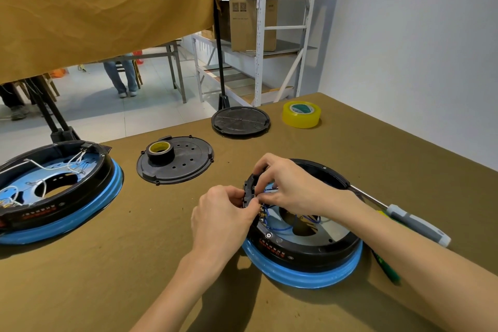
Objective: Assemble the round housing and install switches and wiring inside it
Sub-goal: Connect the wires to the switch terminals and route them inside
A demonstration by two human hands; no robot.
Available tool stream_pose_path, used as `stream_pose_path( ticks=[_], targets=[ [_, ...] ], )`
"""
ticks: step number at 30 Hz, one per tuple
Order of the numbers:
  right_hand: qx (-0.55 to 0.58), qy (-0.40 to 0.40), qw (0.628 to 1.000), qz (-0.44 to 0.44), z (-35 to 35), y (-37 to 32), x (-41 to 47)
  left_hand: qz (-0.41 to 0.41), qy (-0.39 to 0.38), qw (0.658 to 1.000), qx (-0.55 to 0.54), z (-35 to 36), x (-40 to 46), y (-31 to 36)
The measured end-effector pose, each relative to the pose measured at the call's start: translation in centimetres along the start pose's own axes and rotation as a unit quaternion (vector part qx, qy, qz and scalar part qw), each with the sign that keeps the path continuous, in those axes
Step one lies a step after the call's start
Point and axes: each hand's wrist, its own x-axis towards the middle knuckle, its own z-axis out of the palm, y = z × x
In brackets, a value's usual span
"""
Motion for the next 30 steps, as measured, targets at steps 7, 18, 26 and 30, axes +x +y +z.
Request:
stream_pose_path(
  ticks=[7,18,26,30],
  targets=[
    [0.018,0.018,0.999,0.035,-1.8,1.8,-1.4,-0.004,-0.036,0.999,0.020,-0.7,0.4,0.0],
    [-0.193,0.014,0.972,-0.135,-2.4,0.8,-0.6,0.003,-0.080,0.995,0.067,-0.4,0.1,0.2],
    [-0.232,-0.016,0.960,-0.158,-2.8,0.6,-0.5,0.003,-0.109,0.992,0.057,-0.8,0.2,0.3],
    [-0.179,-0.005,0.974,-0.141,-2.6,1.1,-2.0,0.007,-0.120,0.991,0.061,-1.1,0.5,0.3]
  ],
)
